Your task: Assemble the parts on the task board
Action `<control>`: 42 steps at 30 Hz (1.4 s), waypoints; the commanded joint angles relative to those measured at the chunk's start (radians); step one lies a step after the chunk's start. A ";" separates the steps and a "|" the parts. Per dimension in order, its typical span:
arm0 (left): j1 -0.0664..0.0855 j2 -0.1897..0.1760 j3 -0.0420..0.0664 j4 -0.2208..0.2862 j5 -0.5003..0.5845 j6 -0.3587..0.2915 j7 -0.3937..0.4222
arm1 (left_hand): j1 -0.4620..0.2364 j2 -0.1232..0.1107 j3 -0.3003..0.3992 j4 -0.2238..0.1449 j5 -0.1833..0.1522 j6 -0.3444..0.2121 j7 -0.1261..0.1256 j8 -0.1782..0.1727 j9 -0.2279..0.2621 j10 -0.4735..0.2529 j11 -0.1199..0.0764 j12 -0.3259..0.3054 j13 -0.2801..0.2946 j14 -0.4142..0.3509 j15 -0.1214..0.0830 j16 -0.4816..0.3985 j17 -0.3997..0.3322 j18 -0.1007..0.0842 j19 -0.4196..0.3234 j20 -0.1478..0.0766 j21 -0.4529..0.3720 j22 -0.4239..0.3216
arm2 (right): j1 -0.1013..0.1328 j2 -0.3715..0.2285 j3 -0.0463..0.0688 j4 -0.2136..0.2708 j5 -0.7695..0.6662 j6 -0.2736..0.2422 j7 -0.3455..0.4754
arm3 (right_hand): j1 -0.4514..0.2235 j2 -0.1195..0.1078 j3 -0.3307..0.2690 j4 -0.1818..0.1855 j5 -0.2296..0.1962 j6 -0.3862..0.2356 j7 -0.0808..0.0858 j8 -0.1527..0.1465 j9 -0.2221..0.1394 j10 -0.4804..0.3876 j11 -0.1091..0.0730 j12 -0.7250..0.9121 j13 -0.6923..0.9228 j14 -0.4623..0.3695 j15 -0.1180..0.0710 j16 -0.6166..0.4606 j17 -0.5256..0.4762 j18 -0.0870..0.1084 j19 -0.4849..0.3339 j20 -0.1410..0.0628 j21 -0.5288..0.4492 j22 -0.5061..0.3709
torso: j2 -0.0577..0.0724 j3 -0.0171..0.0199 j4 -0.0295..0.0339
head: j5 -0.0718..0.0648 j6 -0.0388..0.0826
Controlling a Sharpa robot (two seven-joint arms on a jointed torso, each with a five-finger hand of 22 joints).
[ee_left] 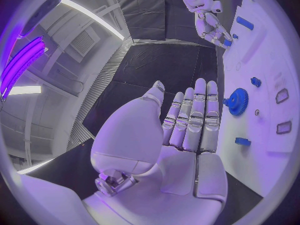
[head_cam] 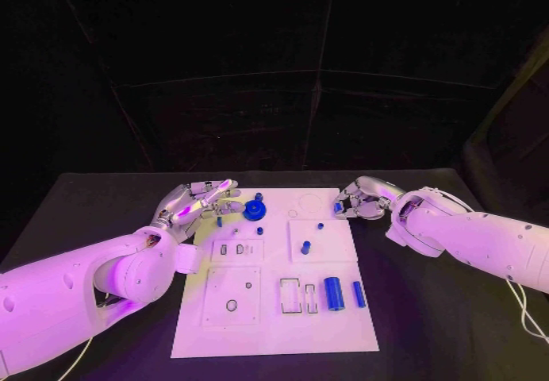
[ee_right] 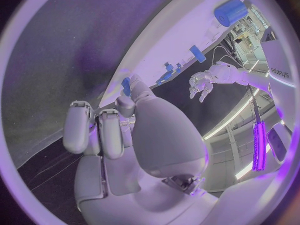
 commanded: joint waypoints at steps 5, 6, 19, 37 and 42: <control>0.001 0.000 0.001 -0.001 -0.005 0.013 0.004 | 0.009 0.001 0.000 -0.005 0.002 0.007 -0.001 0.001 0.001 0.006 -0.001 0.003 0.000 0.002 -0.003 -0.006 0.001 0.015 0.004 0.003 -0.005 -0.001 | 0.002 -0.001 0.000 0.001 -0.010 -0.018 -0.013 | 0.000 0.016 0.020 -0.007 -0.017 0.022 -0.005 0.008 0.002 0.006 -0.004 0.010 0.004 0.063 -0.007 0.007 0.047 0.001 0.006 -0.006 0.008 0.004 | 0.000 0.0003 0.0005 | -0.001 -0.002; 0.001 0.000 0.001 -0.001 -0.005 0.013 0.003 | 0.009 0.001 0.000 -0.005 0.002 0.007 -0.001 0.001 0.001 0.006 -0.001 0.003 0.000 0.002 -0.003 -0.006 0.001 0.015 0.004 0.003 -0.005 -0.001 | 0.002 -0.001 0.000 0.002 -0.010 -0.019 -0.012 | 0.000 0.017 0.022 -0.007 -0.017 0.025 -0.006 0.009 0.003 0.006 -0.005 0.010 0.004 0.063 -0.007 0.008 0.048 0.001 0.006 -0.006 0.008 0.005 | 0.000 0.0003 0.0004 | -0.001 -0.002; 0.001 -0.001 0.001 0.000 -0.005 0.010 0.003 | 0.009 0.001 0.000 -0.007 0.002 0.007 0.000 0.000 0.000 0.006 -0.001 0.003 -0.001 0.003 -0.003 -0.006 0.001 0.015 0.004 0.003 -0.006 -0.001 | 0.002 -0.022 0.001 0.089 0.009 -0.131 -0.062 | -0.026 0.020 0.039 -0.003 -0.029 0.052 -0.015 0.017 0.005 0.014 -0.012 0.017 0.010 0.064 -0.013 0.007 0.049 -0.001 0.011 -0.012 0.012 0.013 | 0.000 -0.0007 0.0022 | -0.001 -0.001; 0.002 -0.005 0.001 0.011 -0.005 0.004 0.007 | 0.010 0.002 0.000 -0.008 0.002 0.007 0.000 0.000 0.000 0.006 -0.001 0.003 -0.001 0.003 -0.003 -0.007 0.002 0.015 0.004 0.003 -0.006 -0.002 | 0.005 0.043 0.003 0.266 -0.119 -0.134 -0.259 | -0.055 0.011 0.044 0.003 -0.031 0.067 -0.021 0.018 0.005 0.014 -0.016 0.011 0.005 0.061 -0.018 -0.001 0.036 -0.001 0.014 -0.016 0.013 0.016 | -0.001 -0.0064 0.0107 | 0.023 -0.014; 0.003 -0.007 0.001 0.011 -0.005 0.003 0.007 | 0.010 0.002 0.000 -0.008 0.002 0.007 -0.001 0.000 0.000 0.006 -0.001 0.003 -0.001 0.003 -0.003 -0.007 0.002 0.015 0.004 0.003 -0.006 -0.002 | 0.005 0.095 0.002 0.275 -0.175 -0.100 -0.309 | -0.062 0.011 0.045 0.006 -0.031 0.069 -0.021 0.018 0.004 0.012 -0.017 0.004 0.001 0.060 -0.018 -0.003 0.033 -0.001 0.014 -0.016 0.013 0.016 | -0.002 -0.0037 0.0036 | 0.046 -0.024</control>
